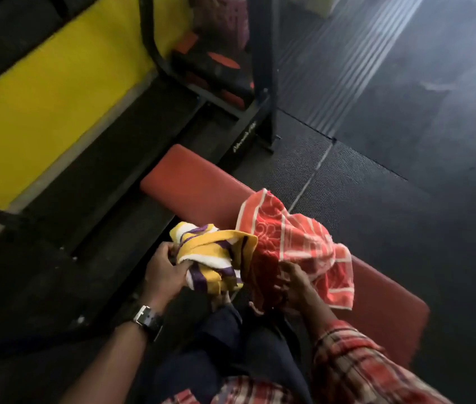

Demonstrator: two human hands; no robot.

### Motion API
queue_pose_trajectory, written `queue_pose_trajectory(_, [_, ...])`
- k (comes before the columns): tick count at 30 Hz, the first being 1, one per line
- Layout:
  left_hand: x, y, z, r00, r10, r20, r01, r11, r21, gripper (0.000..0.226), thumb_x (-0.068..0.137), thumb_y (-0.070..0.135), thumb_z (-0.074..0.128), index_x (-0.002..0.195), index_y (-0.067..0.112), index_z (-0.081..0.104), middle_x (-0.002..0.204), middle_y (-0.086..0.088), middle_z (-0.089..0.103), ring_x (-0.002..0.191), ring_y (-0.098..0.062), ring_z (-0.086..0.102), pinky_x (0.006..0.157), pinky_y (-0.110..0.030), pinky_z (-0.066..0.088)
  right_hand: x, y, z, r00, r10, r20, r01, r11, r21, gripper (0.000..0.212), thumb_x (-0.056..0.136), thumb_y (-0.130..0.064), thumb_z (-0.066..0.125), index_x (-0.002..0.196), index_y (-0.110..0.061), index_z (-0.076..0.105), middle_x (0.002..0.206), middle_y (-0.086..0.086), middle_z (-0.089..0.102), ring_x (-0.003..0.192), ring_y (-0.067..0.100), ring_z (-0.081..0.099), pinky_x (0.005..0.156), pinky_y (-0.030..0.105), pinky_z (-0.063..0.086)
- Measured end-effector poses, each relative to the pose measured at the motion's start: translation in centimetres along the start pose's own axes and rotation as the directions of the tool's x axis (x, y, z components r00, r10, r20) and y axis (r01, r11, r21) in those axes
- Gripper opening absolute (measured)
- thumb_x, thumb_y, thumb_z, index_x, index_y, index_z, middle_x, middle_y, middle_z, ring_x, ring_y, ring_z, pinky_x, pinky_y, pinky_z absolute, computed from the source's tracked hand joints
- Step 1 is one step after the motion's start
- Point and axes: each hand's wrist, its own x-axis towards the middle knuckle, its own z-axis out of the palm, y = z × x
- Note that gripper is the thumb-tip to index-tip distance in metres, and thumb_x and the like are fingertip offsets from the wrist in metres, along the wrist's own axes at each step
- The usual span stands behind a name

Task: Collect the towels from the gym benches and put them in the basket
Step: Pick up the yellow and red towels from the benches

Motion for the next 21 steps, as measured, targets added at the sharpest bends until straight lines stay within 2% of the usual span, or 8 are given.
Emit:
queue_pose_trajectory(4, [-0.2, 0.3, -0.2, 0.996, -0.066, -0.060, 0.065, 0.998, -0.015, 0.026, 0.076, 0.017, 0.075, 0.095, 0.016, 0.058, 0.095, 0.000, 0.062, 0.085, -0.019, 0.058, 0.068, -0.028, 0.039, 0.4, -1.3, 0.9, 0.999, -0.044, -0.029, 0.041, 0.993, -0.109, 0.013, 0.090, -0.018, 0.062, 0.097, -0.008, 0.062, 0.084, 0.007, 0.060, 0.069, 0.019, 0.055, 0.051, 0.028, 0.044])
queue_pose_trajectory(6, [-0.9, 0.4, -0.1, 0.992, -0.097, -0.079, 0.094, 0.995, -0.037, 0.026, 0.077, 0.011, 0.073, 0.098, 0.016, 0.057, 0.106, -0.004, 0.063, 0.094, -0.021, 0.060, 0.078, -0.028, 0.042, 0.4, -2.1, 1.3, 0.995, -0.080, -0.065, 0.070, 0.988, -0.137, 0.008, 0.084, -0.012, 0.069, 0.087, -0.007, 0.063, 0.077, 0.008, 0.060, 0.064, 0.021, 0.054, 0.055, 0.027, 0.043])
queue_pose_trajectory(9, [-2.2, 1.8, 0.3, 0.980, -0.153, -0.130, 0.135, 0.981, -0.139, 0.027, 0.079, -0.003, 0.061, 0.101, 0.012, 0.056, 0.117, -0.004, 0.062, 0.084, -0.001, 0.066, 0.074, -0.013, 0.047, -1.3, -5.1, 1.3, 0.980, -0.186, -0.074, 0.174, 0.973, -0.150, 0.006, 0.085, -0.007, 0.067, 0.081, -0.008, 0.063, 0.069, 0.008, 0.058, 0.055, 0.019, 0.053, 0.051, 0.027, 0.041])
queue_pose_trajectory(11, [-2.8, 3.1, 0.6, 0.980, -0.162, -0.117, 0.138, 0.971, -0.195, 0.032, 0.078, -0.008, 0.050, 0.103, 0.011, 0.055, 0.109, -0.004, 0.063, 0.072, 0.002, 0.067, 0.065, -0.009, 0.048, -3.3, -7.9, 1.4, 0.974, -0.219, 0.061, 0.226, 0.963, -0.149, 0.002, 0.087, -0.009, 0.064, 0.085, -0.009, 0.065, 0.063, 0.007, 0.059, 0.046, 0.015, 0.054, 0.044, 0.022, 0.040])
queue_pose_trajectory(13, [-3.8, 5.0, 0.8, 0.993, -0.110, -0.037, 0.100, 0.973, -0.210, 0.039, 0.076, -0.002, 0.047, 0.110, 0.015, 0.056, 0.107, -0.003, 0.066, 0.094, -0.015, 0.067, 0.083, -0.026, 0.049, -6.6, -11.3, 2.0, 0.946, -0.178, 0.271, 0.239, 0.948, -0.212, 0.013, 0.087, -0.011, 0.063, 0.099, -0.007, 0.067, 0.071, 0.008, 0.063, 0.049, 0.014, 0.059, 0.044, 0.021, 0.044])
queue_pose_trajectory(15, [-4.9, 6.8, 1.0, 0.997, -0.057, 0.054, 0.066, 0.979, -0.194, 0.046, 0.070, 0.015, 0.049, 0.115, 0.020, 0.058, 0.103, -0.001, 0.065, 0.103, -0.025, 0.063, 0.085, -0.030, 0.045, -10.5, -14.4, 3.6, 0.913, -0.070, 0.402, 0.227, 0.905, -0.359, 0.014, 0.085, -0.012, 0.061, 0.095, -0.004, 0.065, 0.068, 0.009, 0.060, 0.044, 0.012, 0.056, 0.040, 0.020, 0.043])
queue_pose_trajectory(18, [-6.6, 8.5, 0.6, 0.991, -0.003, 0.134, 0.033, 0.975, -0.221, 0.074, 0.066, 0.037, 0.059, 0.138, 0.033, 0.044, 0.106, 0.001, 0.062, 0.106, -0.027, 0.063, 0.085, -0.032, 0.046, -16.6, -16.5, 6.2, 0.744, 0.103, 0.660, 0.225, 0.892, -0.393, 0.023, 0.077, -0.010, 0.059, 0.096, 0.002, 0.054, 0.066, 0.014, 0.051, 0.035, 0.010, 0.050, 0.031, 0.018, 0.040])
queue_pose_trajectory(21, [-9.4, 9.6, 0.7, 0.953, 0.189, 0.238, -0.126, 0.958, -0.256, 0.098, 0.067, 0.037, 0.073, 0.148, 0.050, 0.020, 0.135, 0.011, 0.058, 0.120, -0.010, 0.059, 0.103, -0.033, 0.046, -22.2, -16.4, 8.7, 0.429, 0.236, 0.872, 0.244, 0.899, -0.363, 0.027, 0.070, -0.005, 0.064, 0.092, 0.003, 0.051, 0.056, 0.010, 0.059, 0.033, 0.012, 0.055, 0.031, 0.018, 0.044])
